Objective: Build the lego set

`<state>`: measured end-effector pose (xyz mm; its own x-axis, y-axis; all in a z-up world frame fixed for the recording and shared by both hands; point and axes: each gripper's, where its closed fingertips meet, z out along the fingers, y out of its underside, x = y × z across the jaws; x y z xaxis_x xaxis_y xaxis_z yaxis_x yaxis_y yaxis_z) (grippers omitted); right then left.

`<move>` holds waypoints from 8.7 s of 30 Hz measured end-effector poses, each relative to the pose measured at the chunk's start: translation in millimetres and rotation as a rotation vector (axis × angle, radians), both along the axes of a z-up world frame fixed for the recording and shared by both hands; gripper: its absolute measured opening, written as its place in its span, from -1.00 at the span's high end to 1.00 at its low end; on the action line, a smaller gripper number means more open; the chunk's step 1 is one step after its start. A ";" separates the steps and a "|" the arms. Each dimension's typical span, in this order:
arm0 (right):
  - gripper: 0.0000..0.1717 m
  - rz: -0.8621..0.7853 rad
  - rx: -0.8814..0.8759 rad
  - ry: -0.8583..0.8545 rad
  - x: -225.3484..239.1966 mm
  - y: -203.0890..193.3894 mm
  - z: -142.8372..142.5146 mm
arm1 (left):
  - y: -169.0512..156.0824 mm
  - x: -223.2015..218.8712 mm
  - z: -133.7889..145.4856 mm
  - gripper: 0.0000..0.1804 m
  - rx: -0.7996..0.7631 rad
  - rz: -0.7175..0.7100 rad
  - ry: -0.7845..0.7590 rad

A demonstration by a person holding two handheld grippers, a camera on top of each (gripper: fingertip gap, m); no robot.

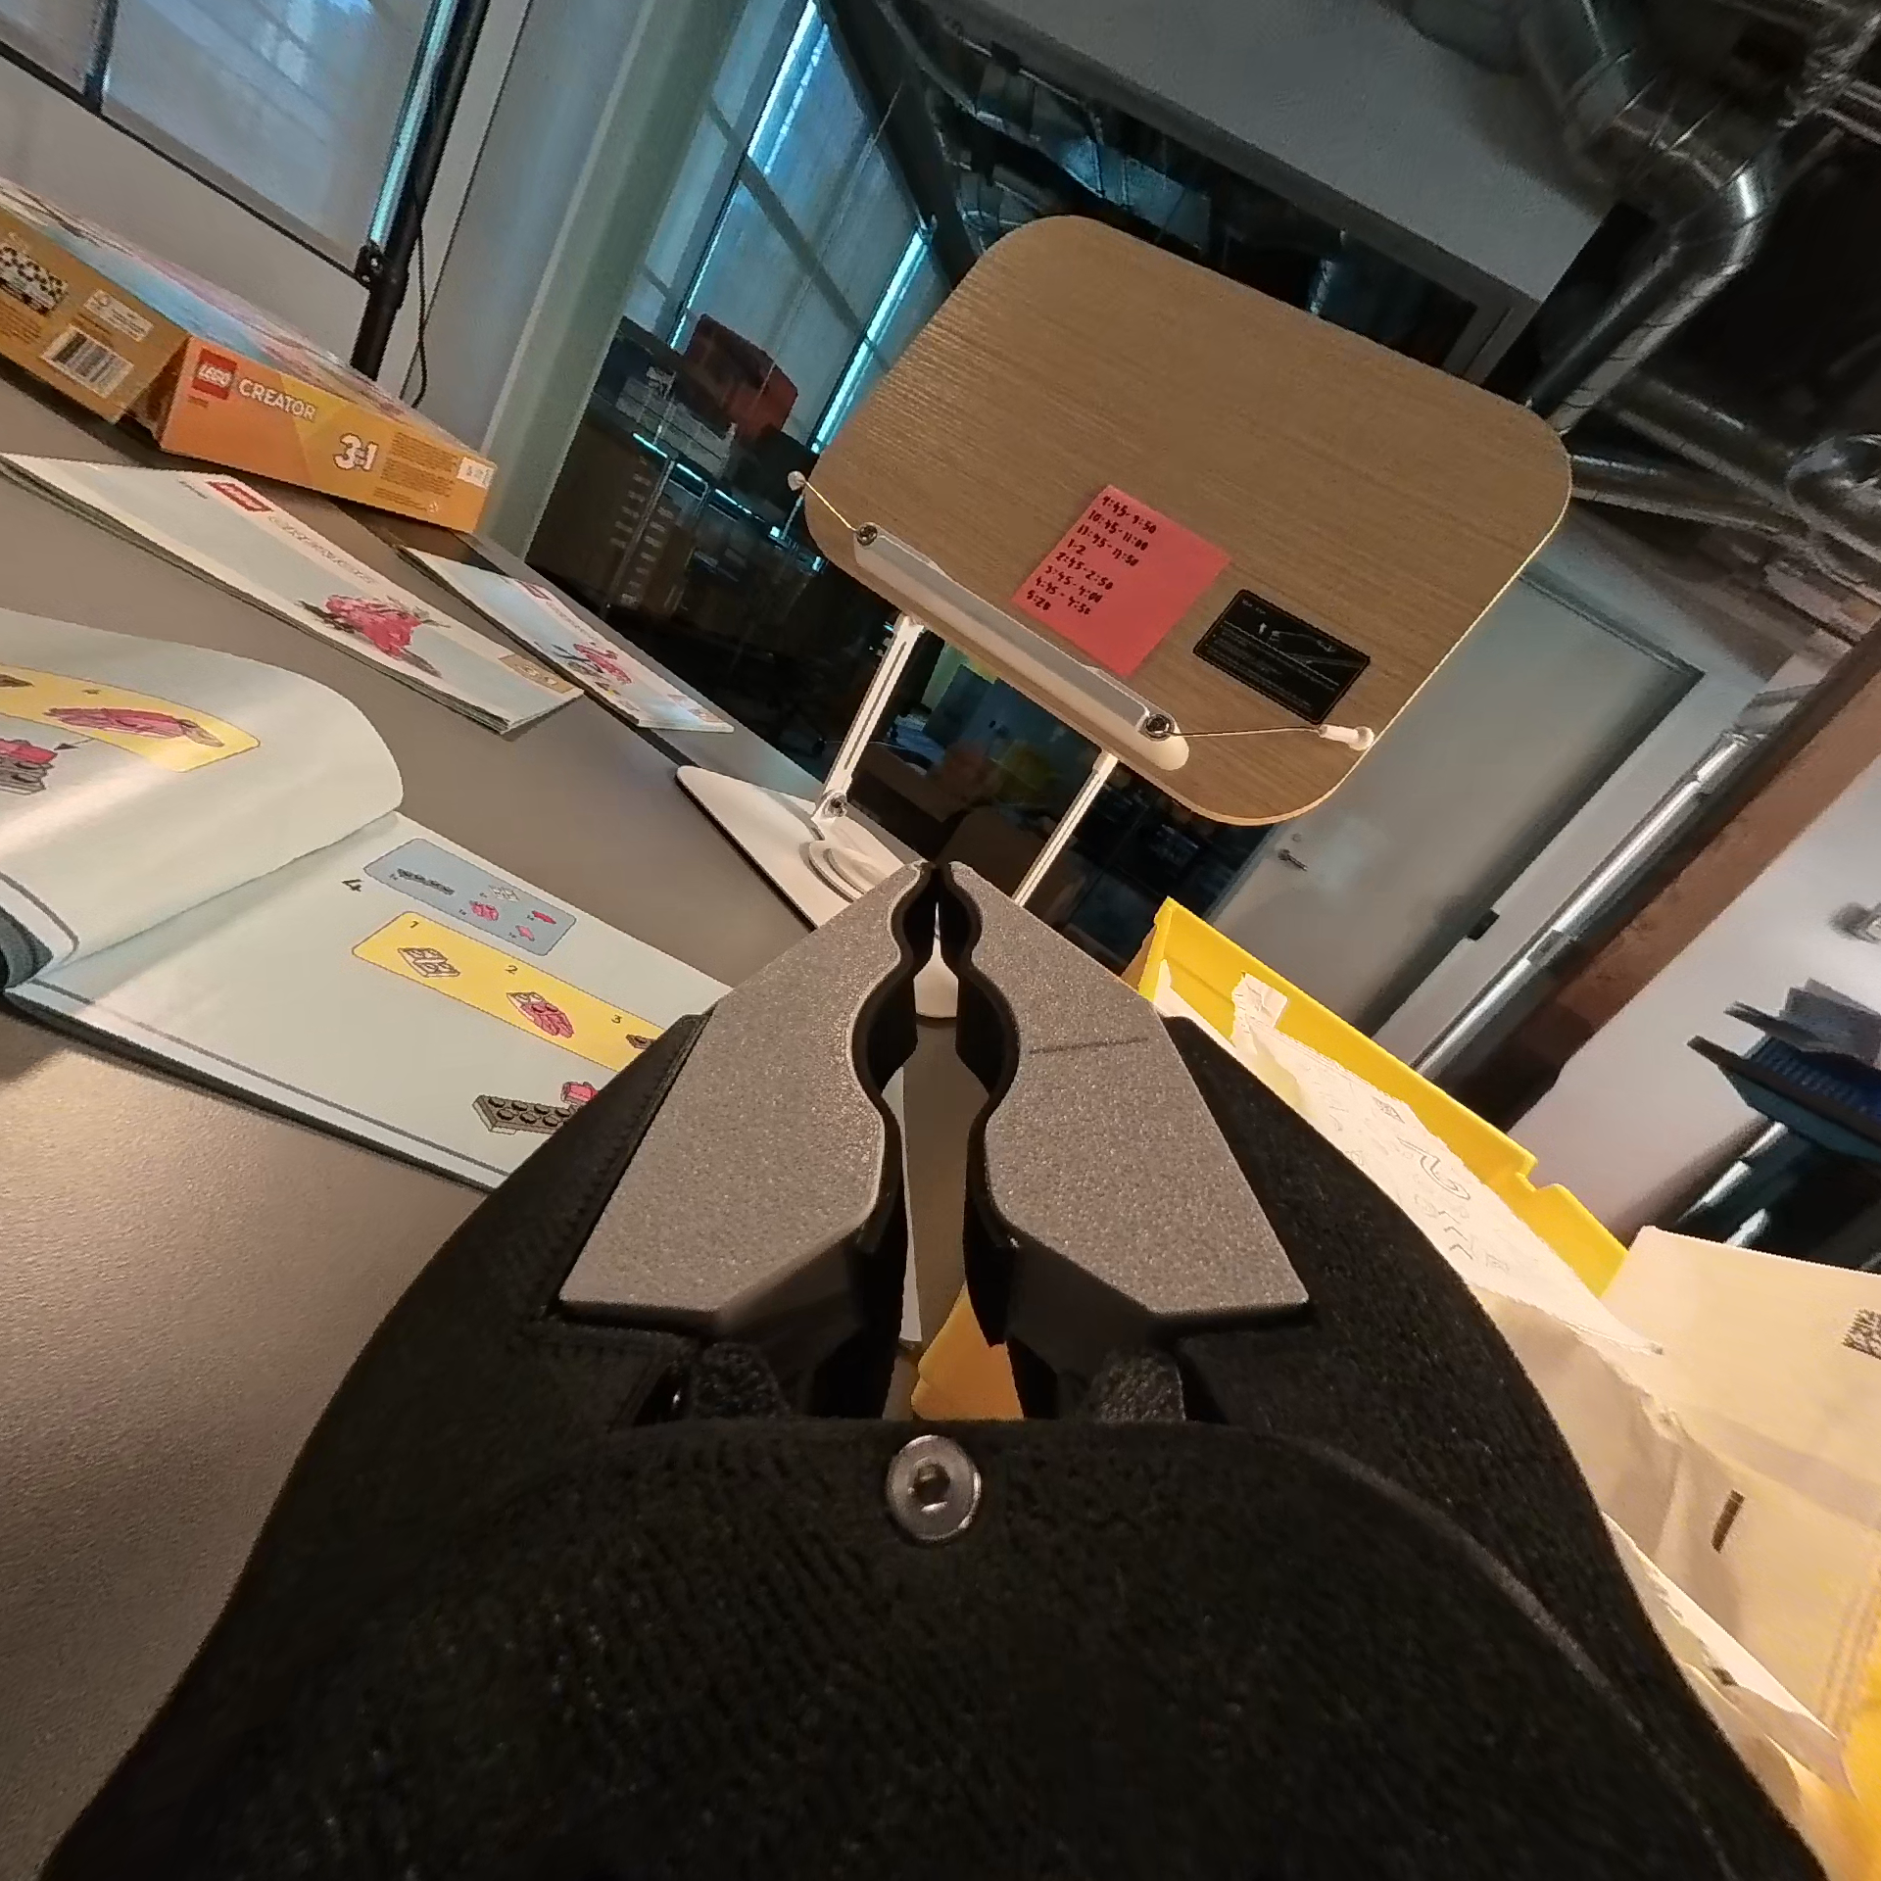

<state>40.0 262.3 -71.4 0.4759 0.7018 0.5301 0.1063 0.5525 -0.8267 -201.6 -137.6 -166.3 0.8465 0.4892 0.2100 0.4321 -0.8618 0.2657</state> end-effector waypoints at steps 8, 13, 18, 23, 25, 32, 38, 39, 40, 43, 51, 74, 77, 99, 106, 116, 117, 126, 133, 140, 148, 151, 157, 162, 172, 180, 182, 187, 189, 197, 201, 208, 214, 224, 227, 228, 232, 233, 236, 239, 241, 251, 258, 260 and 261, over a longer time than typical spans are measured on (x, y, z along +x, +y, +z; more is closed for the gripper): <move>1.00 0.001 -0.001 -0.002 -0.1 0.1 -0.4 | 45.9 18.9 17.0 0.48 0.296 -0.006 -0.122; 1.00 0.001 0.000 -0.002 -0.1 0.0 -0.4 | 9.0 -12.1 12.6 0.50 0.077 -0.029 0.099; 1.00 0.004 0.001 -0.005 -0.6 -0.5 -0.7 | -13.6 -7.8 7.0 0.62 -0.033 -0.031 0.077; 1.00 0.005 0.000 -0.007 -0.8 -0.4 -1.0 | -11.7 1.8 -2.5 0.85 -0.011 -0.039 0.017; 1.00 0.005 0.001 -0.008 -0.8 -0.3 -1.0 | -8.0 4.2 -5.4 0.88 0.008 -0.054 0.008; 1.00 0.005 0.000 -0.009 -0.8 0.0 -1.1 | 24.0 -16.7 10.0 0.88 0.190 -0.067 0.187; 1.00 0.005 0.001 -0.009 -0.7 0.0 -1.0 | -3.0 -14.5 3.9 0.80 0.042 -0.107 0.178; 1.00 0.006 0.001 -0.010 -0.8 -0.1 -0.9 | -6.3 -13.1 0.7 0.79 0.026 -0.115 0.174; 1.00 0.006 0.002 -0.010 -0.9 -0.1 -1.0 | -8.6 -12.7 -2.2 0.79 0.018 -0.118 0.174; 1.00 0.006 0.002 -0.010 -0.9 -0.1 -0.9 | -12.4 -13.5 -9.9 0.79 0.009 -0.112 0.177; 1.00 0.007 0.002 -0.011 -0.9 -0.3 -0.8 | -7.0 -15.7 -3.7 0.95 0.099 -0.120 0.175; 1.00 0.010 0.012 -0.016 -1.5 -1.9 -1.1 | 56.3 101.9 107.0 0.95 1.174 -0.965 0.910; 1.00 0.008 0.010 -0.015 -1.2 -1.4 -1.2 | 59.7 107.8 101.8 0.95 1.146 -0.935 0.909; 1.00 0.013 0.007 -0.013 -1.6 -2.1 -1.1 | 95.6 179.8 101.4 0.95 1.314 -1.000 0.735; 1.00 0.013 0.008 -0.015 -1.8 -2.2 -1.4 | 117.2 240.4 88.0 0.95 1.411 -0.952 0.509; 1.00 0.020 0.007 -0.017 -2.5 -3.3 -1.6 | 154.2 231.8 -7.7 0.95 0.997 -1.094 0.816; 1.00 0.021 0.008 -0.017 -2.6 -3.4 -1.6 | 154.9 227.1 -12.3 0.95 0.956 -1.135 0.855; 1.00 0.020 -0.001 -0.009 -1.7 -2.5 -0.8 | 156.2 209.5 -17.5 0.94 0.853 -1.291 1.016; 1.00 0.030 0.004 -0.022 -3.5 -4.4 -2.5 | 145.9 223.0 -14.9 0.76 0.931 -1.083 0.709; 1.00 0.031 0.005 -0.022 -3.3 -4.6 -2.5 | 123.3 252.9 8.7 0.68 1.070 -0.894 0.383; 1.00 0.025 0.012 -0.027 -4.0 -4.7 -2.8 | 66.4 86.1 142.9 0.68 0.951 -0.431 0.890; 1.00 0.024 0.012 -0.029 -3.9 -4.4 -3.0 | 56.7 44.8 127.3 0.59 0.773 -0.331 0.758; 1.00 0.027 0.011 -0.031 -4.1 -4.6 -3.4 | 83.4 35.7 54.8 0.74 0.673 -0.382 0.357; 1.00 0.027 0.011 -0.032 -4.2 -4.7 -3.5 | 94.8 31.6 12.0 0.83 0.587 -0.395 0.242; 1.00 0.031 0.010 -0.032 -4.6 -5.2 -3.4 | 106.4 20.3 -11.2 0.82 0.544 -0.391 0.278; 1.00 0.033 0.012 -0.031 -4.6 -5.6 -3.3 | 110.7 17.7 -12.4 0.83 0.539 -0.380 0.296; 1.00 0.032 0.012 -0.031 -4.6 -5.7 -3.2 | 109.9 16.4 -12.3 0.86 0.531 -0.394 0.315; 1.00 0.032 0.011 -0.031 -4.6 -5.5 -3.2 | 117.2 13.8 6.4 0.84 0.617 -0.456 0.390; 1.00 0.033 0.012 -0.030 -4.6 -5.9 -3.1 | 124.3 20.0 11.8 0.84 0.675 -0.482 0.366; 1.00 0.035 0.014 -0.031 -4.8 -6.4 -3.1 | 121.6 15.5 -5.7 0.84 0.579 -0.602 0.403; 1.00 0.035 0.013 -0.031 -4.9 -6.4 -3.2 | 115.8 13.7 -6.8 0.85 0.565 -0.590 0.382; 1.00 0.039 0.018 -0.032 -5.5 -7.7 -3.2 | 110.1 11.6 -10.7 0.74 0.544 -0.583 0.377; 1.00 0.043 0.022 -0.033 -6.0 -8.9 -3.1 | 106.1 16.1 -14.4 0.77 0.525 -0.589 0.327; 1.00 0.044 0.022 -0.031 -6.0 -8.9 -2.9 | 106.6 25.9 21.5 0.78 0.727 -0.626 0.367; 1.00 0.040 0.023 -0.027 -5.6 -8.5 -2.3 | 113.3 45.0 55.4 0.78 0.858 -0.621 0.457; 1.00 0.039 0.022 -0.025 -5.3 -8.1 -2.1 | 116.3 57.7 69.9 0.78 0.916 -0.616 0.480; 1.00 0.039 0.018 -0.020 -4.9 -7.6 -1.6 | 125.1 121.0 109.0 0.78 1.097 -0.689 0.529; 1.00 0.040 0.017 -0.019 -5.0 -7.6 -1.6 | 127.5 138.6 110.0 0.78 1.121 -0.698 0.506; 1.00 0.044 0.014 -0.018 -5.1 -8.0 -1.6 | 139.5 192.3 98.9 0.78 1.163 -0.738 0.413; 1.00 0.051 0.016 -0.021 -5.5 -9.2 -2.0 | 160.9 227.6 71.2 0.78 1.139 -0.779 0.364; 1.00 0.056 0.018 -0.023 -5.7 -10.4 -2.2 | 177.2 236.2 48.9 0.78 1.091 -0.813 0.372; 1.00 0.077 0.026 -0.030 -6.0 -15.8 -3.0 | 197.2 253.9 -20.0 0.78 0.875 -1.032 0.201; 1.00 0.082 0.008 -0.024 -4.9 -15.0 -3.8 | 194.7 252.4 -17.3 0.44 0.892 -0.984 0.190; 1.00 0.093 0.004 -0.022 -5.4 -16.9 -4.0 | 189.5 248.3 -10.8 0.44 0.933 -0.932 0.241; 1.00 0.107 0.007 -0.025 -6.6 -20.1 -4.2 | 185.7 245.5 -7.8 0.46 0.955 -0.892 0.272</move>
<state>33.4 242.2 -75.6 0.3847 0.7442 0.5461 0.0668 0.5676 -0.8206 43.9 48.0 -174.2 0.8671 -0.4935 -0.0677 -0.4305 -0.6741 -0.6002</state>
